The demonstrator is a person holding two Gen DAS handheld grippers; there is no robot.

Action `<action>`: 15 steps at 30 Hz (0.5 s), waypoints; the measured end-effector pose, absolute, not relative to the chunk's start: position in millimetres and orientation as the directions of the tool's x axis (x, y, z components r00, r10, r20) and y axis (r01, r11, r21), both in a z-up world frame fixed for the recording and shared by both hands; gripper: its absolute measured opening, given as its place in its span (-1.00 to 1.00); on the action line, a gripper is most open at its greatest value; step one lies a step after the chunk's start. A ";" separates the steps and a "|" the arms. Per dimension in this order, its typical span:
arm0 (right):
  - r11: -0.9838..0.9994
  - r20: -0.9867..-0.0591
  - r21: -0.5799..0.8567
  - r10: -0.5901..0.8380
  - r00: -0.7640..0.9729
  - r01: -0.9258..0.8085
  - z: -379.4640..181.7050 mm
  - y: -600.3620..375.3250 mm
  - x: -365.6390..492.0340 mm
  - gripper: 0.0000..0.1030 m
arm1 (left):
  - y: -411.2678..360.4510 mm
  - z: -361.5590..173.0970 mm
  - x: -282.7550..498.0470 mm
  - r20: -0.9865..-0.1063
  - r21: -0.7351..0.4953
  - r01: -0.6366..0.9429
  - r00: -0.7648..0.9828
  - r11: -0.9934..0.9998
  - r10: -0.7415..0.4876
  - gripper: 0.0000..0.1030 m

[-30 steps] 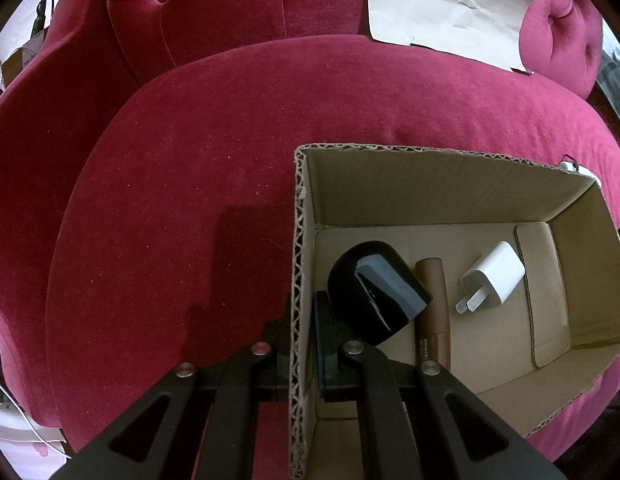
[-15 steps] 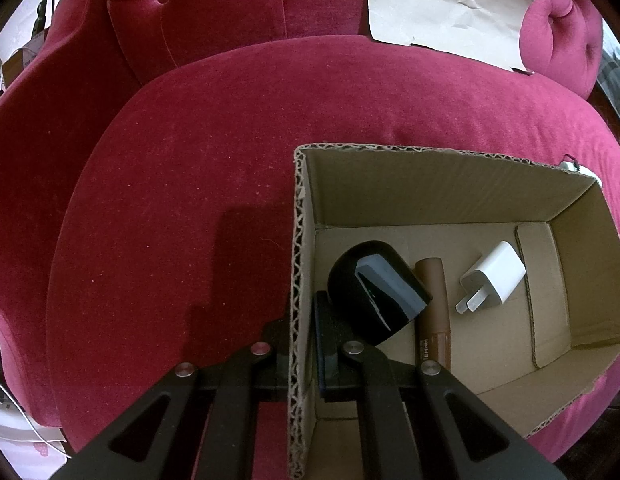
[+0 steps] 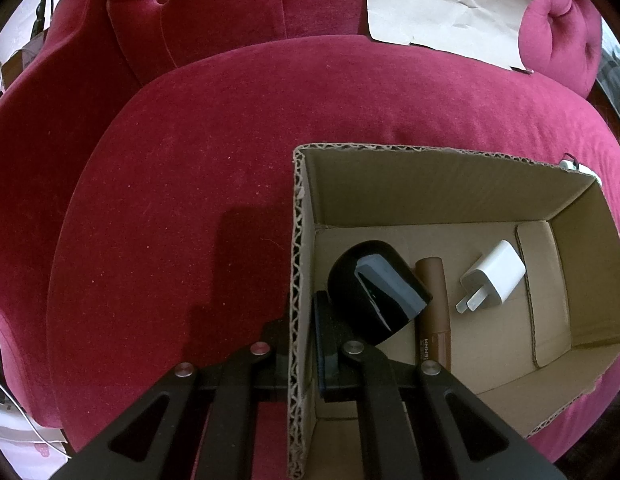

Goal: Organize rigid objects
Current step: 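Move the right tool back to the large white charger, then close the right tool around the large white charger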

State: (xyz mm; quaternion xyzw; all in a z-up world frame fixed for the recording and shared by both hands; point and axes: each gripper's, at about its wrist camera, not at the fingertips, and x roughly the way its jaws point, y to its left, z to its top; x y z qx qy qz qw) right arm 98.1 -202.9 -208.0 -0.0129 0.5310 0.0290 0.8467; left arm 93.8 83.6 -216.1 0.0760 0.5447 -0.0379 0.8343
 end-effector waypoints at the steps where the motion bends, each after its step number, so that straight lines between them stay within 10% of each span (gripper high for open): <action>1: 0.998 -0.901 0.014 0.039 0.433 -0.060 -208.3 -202.2 99.9 0.97 | 83.5 -216.0 93.9 -0.915 0.086 0.147 0.404 0.985 0.020 -0.89; 15: 0.995 -0.912 0.094 0.096 0.398 -0.025 -218.0 -203.4 121.2 0.75 | 79.7 -215.7 96.1 -0.915 0.093 0.156 0.403 0.983 0.022 -0.89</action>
